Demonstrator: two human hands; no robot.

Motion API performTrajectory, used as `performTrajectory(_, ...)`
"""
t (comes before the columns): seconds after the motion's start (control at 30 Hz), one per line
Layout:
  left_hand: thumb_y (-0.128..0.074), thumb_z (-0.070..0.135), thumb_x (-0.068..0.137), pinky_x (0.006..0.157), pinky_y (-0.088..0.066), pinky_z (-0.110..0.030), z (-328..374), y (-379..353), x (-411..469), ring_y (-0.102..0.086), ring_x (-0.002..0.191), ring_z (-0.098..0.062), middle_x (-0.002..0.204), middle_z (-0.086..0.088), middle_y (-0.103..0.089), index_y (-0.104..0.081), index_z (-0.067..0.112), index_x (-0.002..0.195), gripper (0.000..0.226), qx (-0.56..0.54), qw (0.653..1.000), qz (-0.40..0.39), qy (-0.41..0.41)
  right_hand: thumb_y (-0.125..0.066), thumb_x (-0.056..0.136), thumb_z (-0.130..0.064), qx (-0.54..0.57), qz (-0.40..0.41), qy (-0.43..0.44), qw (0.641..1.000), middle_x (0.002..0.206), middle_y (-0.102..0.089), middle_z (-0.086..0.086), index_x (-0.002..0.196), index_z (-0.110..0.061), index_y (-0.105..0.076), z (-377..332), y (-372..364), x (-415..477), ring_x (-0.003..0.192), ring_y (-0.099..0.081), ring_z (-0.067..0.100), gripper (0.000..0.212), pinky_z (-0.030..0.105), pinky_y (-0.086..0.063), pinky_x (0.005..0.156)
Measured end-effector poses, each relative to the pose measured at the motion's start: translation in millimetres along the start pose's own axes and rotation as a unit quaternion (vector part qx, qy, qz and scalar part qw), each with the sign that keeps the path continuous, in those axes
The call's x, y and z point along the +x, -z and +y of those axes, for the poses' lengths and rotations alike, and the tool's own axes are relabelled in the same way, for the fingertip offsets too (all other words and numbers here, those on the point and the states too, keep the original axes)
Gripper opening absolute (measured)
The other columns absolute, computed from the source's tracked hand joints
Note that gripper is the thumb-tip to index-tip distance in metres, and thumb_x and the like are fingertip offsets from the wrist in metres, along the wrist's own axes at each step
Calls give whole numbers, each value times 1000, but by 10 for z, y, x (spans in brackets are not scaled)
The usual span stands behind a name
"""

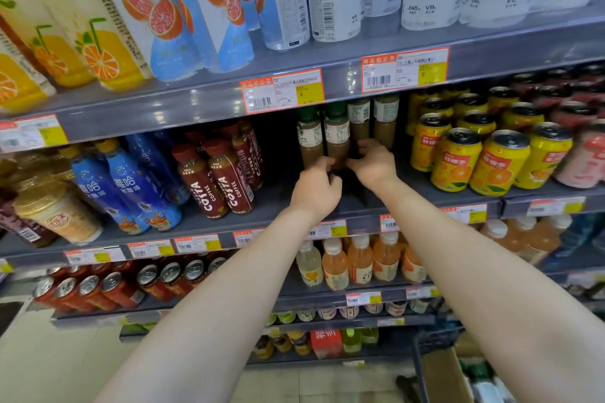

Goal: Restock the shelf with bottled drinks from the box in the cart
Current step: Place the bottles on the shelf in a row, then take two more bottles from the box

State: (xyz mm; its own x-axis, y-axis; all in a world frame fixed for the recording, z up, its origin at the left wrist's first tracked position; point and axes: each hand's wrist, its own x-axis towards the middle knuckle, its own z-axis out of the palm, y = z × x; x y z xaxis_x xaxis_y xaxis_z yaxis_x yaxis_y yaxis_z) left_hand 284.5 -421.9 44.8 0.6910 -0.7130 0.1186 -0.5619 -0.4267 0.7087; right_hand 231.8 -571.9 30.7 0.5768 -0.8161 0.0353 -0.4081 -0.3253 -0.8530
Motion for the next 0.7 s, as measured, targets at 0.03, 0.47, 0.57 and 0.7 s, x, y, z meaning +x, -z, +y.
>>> performTrajectory(0.03, -53, 19, 95, 104, -51, -42, -3, 28, -58, -62, 121, -30, 133, -12, -64, -56, 15, 140, 45, 24, 999, -4, -21, -71, 89, -18, -17, 6, 13, 1000, 141, -59, 11, 144, -10, -52, 9, 39, -80, 129, -55, 25, 59, 24, -40, 102)
performTrajectory(0.47, -53, 28, 97, 101, -46, -42, 84, 236, -1509, -59, 120, -30, 132, -6, -62, -59, 21, 135, 39, 143, 974, -44, -171, -54, 96, -23, -221, 61, 25, 973, 141, -59, 7, 146, -20, -50, 331, 553, -2014, 127, -56, 29, 50, 40, -49, 96)
performTrajectory(0.57, -54, 30, 94, 95, -50, -42, 10, 111, -1967, -62, 114, -32, 127, -7, -64, -61, 21, 132, 40, 158, 963, -87, -201, -55, 96, -24, -267, 49, -1, 962, 128, -67, 6, 145, -21, -50, 571, 660, -2677, 112, -64, 29, 50, 38, -53, 79)
performTrajectory(0.7, -50, 38, 95, 90, -53, -47, -66, -222, -2525, -63, 110, -35, 124, -10, -63, -59, 18, 129, 40, 189, 952, -157, -181, -55, 97, -24, -329, 6, -71, 942, 128, -65, 6, 147, -21, -48, 1047, 849, -3464, 101, -67, 26, 51, 40, -59, 73)
